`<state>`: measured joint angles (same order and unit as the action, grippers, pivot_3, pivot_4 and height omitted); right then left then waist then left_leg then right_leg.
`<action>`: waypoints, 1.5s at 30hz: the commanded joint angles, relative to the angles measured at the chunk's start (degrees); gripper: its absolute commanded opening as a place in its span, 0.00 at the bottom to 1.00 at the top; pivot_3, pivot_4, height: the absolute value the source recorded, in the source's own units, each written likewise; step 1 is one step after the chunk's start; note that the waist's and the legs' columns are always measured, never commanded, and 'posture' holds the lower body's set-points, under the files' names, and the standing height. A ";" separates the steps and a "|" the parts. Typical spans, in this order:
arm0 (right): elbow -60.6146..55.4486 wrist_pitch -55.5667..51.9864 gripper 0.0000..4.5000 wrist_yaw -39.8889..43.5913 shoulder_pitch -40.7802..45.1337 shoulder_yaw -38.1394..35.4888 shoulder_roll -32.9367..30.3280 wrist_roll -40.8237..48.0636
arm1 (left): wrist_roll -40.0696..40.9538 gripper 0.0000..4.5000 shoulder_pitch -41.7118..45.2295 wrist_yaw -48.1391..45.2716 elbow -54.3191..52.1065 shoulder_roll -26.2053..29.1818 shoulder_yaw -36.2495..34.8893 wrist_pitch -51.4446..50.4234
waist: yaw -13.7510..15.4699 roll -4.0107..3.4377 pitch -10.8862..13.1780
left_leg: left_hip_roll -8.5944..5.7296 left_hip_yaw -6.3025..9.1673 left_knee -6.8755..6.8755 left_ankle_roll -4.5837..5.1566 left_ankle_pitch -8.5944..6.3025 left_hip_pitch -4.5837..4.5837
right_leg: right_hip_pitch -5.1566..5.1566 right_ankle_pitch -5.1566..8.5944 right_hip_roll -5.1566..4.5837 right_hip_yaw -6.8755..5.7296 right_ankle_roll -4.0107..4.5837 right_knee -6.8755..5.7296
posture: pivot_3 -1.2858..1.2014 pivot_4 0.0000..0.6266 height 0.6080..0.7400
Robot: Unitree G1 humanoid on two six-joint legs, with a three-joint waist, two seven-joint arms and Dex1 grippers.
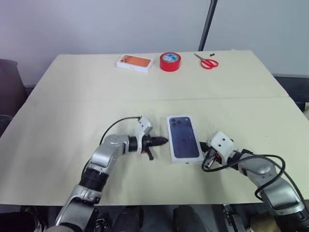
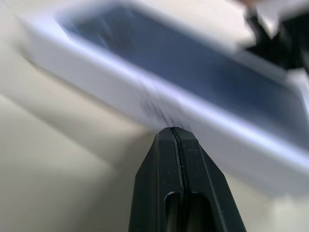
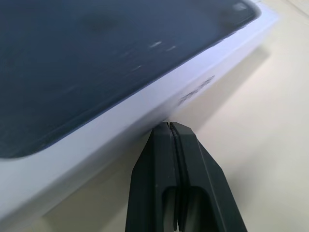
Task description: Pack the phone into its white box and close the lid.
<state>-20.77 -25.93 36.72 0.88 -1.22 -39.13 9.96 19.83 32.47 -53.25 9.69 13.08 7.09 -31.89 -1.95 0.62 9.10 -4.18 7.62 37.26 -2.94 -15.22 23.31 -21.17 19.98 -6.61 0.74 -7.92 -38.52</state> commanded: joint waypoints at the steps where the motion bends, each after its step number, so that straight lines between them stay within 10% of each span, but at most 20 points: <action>1: -2.85 -0.75 0.01 0.06 0.46 -6.00 0.52 4.05 | 3.42 0.00 5.26 -0.66 1.44 -0.32 -3.87 1.11 | 0.17 0.00 0.00 | 0.00 0.00 -0.01 0.00 0.00 0.00 | 0.01 0.00 0.00 -0.01 0.00 0.02 | 0.52 0.24 1.00; 12: -9.86 -3.23 0.01 2.94 0.98 -1.95 2.49 8.93 | -3.74 0.00 12.23 -1.27 19.75 -10.37 2.59 14.15 | 1.08 0.03 0.02 | -0.08 -0.05 0.01 0.01 -0.01 0.01 | 0.04 0.00 -0.02 -0.03 -0.01 0.08 | 0.52 0.24 1.00; 23: -5.51 1.66 0.01 2.94 -5.45 8.61 -3.37 -2.92 | -11.63 0.00 10.80 -2.89 25.60 -7.12 7.96 18.56 | 0.84 0.17 -0.12 | -0.10 -0.03 -0.11 0.04 -0.02 -0.42 | 0.43 0.00 0.06 -0.04 -0.01 0.17 | 0.52 0.24 1.00; 30: -6.60 -2.73 0.00 2.98 -1.07 4.23 1.09 4.61 | -5.69 0.05 11.53 -4.58 23.36 -6.58 2.43 12.95 | 0.73 0.29 -0.16 | -0.01 -0.04 -0.20 0.13 -0.09 -0.90 | 0.89 0.00 0.11 -0.03 -0.01 0.34 | 0.52 0.24 1.00; 33: -6.46 -5.30 0.18 2.46 2.45 -1.37 3.68 10.76 | -2.15 0.29 12.79 -4.68 20.73 -5.88 -1.07 10.11 | 0.78 0.31 -0.12 | 0.02 -0.03 -0.19 0.13 -0.08 -0.84 | 0.84 0.00 0.11 -0.02 -0.01 0.33 | 0.52 0.24 1.00; 39: -5.33 -6.98 0.87 2.65 6.36 -7.77 3.85 15.95 | -0.32 0.98 12.48 -6.13 14.17 -1.03 -3.47 7.50 | 1.10 0.31 -0.11 | 0.03 -0.01 -0.19 0.12 -0.08 -0.71 | 0.74 0.00 0.02 -0.03 -0.01 0.35 | 0.52 0.24 1.00; 45: -4.34 -3.89 0.99 6.69 2.79 -13.15 0.33 17.48 | 2.79 1.00 6.44 -8.75 6.63 8.38 -7.08 4.11 | 0.74 0.26 -0.10 | 0.03 -0.03 -0.24 0.12 -0.08 -0.71 | 0.71 0.00 0.03 -0.01 -0.01 0.35 | 0.52 0.24 1.00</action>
<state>-24.23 -31.69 42.21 3.63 -11.37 -37.89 25.70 20.44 39.40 -60.74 19.22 20.35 2.11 -26.62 -1.21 0.89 9.00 -4.14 7.59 37.02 -2.82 -15.31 22.60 -20.47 19.98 -6.57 0.73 -7.93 -38.19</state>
